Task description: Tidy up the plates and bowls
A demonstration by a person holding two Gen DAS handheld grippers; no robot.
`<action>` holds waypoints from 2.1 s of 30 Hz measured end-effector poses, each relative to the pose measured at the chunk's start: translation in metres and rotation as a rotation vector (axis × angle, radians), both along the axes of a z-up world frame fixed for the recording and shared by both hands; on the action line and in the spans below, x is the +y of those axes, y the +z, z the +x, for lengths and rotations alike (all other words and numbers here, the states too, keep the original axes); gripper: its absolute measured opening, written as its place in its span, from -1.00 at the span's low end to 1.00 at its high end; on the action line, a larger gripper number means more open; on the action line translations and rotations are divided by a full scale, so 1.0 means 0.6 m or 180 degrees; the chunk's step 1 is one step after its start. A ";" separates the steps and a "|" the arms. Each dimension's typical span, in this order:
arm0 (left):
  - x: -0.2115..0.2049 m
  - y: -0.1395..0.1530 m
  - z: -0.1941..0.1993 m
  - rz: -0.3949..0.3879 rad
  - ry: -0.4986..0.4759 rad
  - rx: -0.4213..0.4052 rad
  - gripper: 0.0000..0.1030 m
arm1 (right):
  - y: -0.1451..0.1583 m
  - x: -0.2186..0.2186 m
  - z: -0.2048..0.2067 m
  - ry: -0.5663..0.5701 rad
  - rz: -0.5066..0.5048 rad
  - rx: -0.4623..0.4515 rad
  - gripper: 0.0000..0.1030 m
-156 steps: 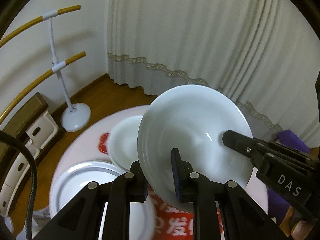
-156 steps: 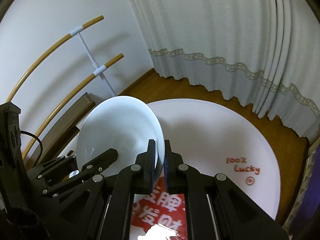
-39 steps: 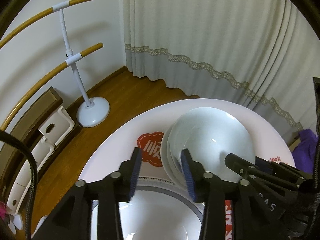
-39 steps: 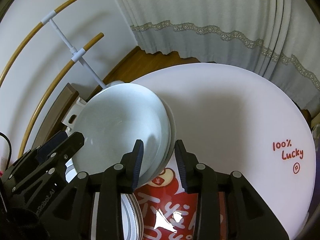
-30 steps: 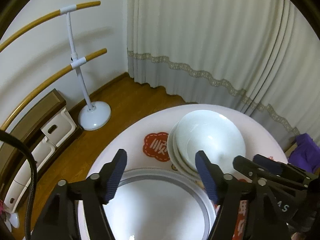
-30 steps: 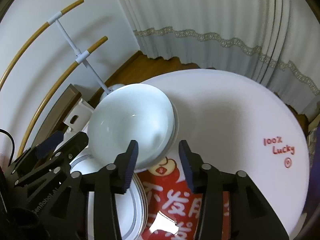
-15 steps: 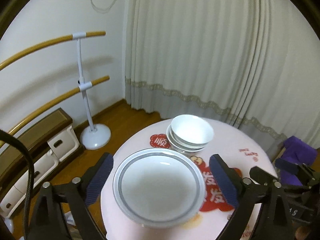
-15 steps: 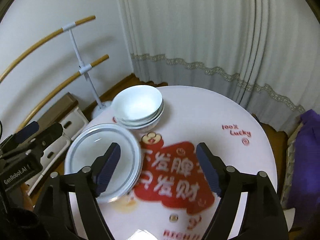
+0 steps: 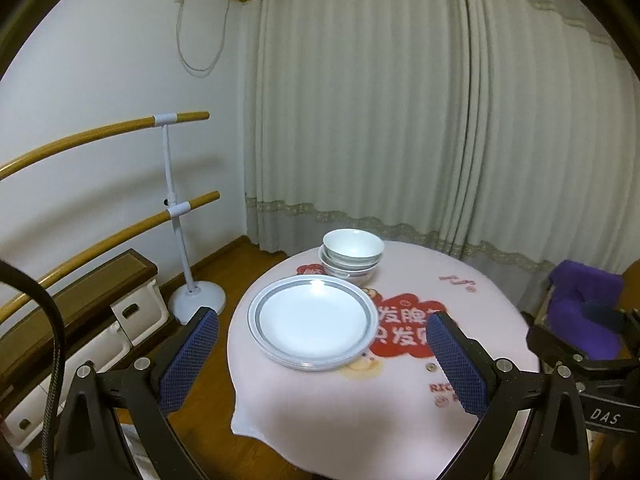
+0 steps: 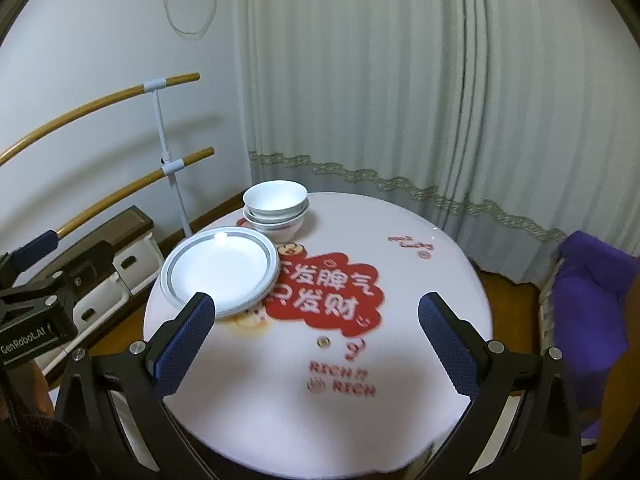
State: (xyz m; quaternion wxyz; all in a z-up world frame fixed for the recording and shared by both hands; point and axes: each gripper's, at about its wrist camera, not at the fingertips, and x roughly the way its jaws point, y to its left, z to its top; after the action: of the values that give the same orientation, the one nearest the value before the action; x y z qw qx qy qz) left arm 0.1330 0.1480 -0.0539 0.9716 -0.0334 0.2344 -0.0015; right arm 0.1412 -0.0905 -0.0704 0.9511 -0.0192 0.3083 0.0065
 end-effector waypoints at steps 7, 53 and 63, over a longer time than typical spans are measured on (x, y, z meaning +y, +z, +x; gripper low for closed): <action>-0.016 0.000 -0.149 -0.0020 0.0061 -0.0281 0.99 | 0.020 -0.008 -0.100 -0.0073 0.0098 -0.0235 1.00; -0.121 -0.001 -0.236 0.0079 -0.0088 -0.0904 0.99 | 0.094 -0.054 -0.222 -0.0132 0.0012 -0.0978 1.00; -0.119 -0.011 -0.231 0.0098 -0.0075 -0.0921 0.99 | 0.096 -0.065 -0.221 -0.0140 0.0012 -0.0981 1.00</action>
State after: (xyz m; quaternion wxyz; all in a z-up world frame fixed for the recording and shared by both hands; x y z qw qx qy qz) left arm -0.0053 0.0766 -0.0607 0.9955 -0.0152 0.0923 -0.0141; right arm 0.0085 -0.1295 -0.0129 0.9871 -0.0115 0.1590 -0.0168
